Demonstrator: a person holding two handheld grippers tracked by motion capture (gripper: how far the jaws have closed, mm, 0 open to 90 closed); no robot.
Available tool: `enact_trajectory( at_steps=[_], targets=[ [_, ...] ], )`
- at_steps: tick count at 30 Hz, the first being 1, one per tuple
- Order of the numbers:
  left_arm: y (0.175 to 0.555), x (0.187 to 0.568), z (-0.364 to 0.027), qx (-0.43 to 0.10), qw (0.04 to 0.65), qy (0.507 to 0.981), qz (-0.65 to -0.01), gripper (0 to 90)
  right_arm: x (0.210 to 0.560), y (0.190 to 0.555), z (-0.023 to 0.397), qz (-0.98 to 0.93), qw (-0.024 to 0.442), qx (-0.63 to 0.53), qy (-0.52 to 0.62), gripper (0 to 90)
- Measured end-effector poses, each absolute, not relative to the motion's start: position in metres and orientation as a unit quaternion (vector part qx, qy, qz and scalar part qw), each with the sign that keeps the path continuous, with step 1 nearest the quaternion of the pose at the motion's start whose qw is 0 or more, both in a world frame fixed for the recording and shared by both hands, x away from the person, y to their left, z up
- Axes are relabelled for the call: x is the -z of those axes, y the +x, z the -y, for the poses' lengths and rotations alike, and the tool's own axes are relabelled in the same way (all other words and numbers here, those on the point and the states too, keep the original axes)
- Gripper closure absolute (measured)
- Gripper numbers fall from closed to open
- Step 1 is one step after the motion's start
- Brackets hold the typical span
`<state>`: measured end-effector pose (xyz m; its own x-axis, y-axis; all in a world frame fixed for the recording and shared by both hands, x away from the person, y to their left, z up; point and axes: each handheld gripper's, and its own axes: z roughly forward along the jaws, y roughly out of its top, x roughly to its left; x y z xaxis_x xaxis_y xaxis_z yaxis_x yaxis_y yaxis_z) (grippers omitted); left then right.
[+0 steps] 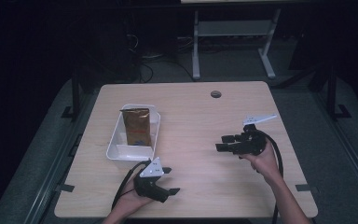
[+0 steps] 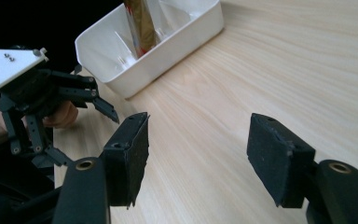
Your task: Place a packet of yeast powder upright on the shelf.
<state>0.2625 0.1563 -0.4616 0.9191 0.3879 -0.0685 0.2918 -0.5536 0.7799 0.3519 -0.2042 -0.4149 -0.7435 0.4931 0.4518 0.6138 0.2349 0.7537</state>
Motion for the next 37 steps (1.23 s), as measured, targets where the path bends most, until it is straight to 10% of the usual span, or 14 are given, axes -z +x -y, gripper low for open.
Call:
enact_trajectory(
  at_steps=[37],
  targets=[
    [0.262, 0.460, -0.157, -0.055, 0.433, 0.878, -0.196, 21.8, 0.445, 0.289, 0.253, 0.764, 0.046, 0.524, -0.373, 37.7]
  ],
)
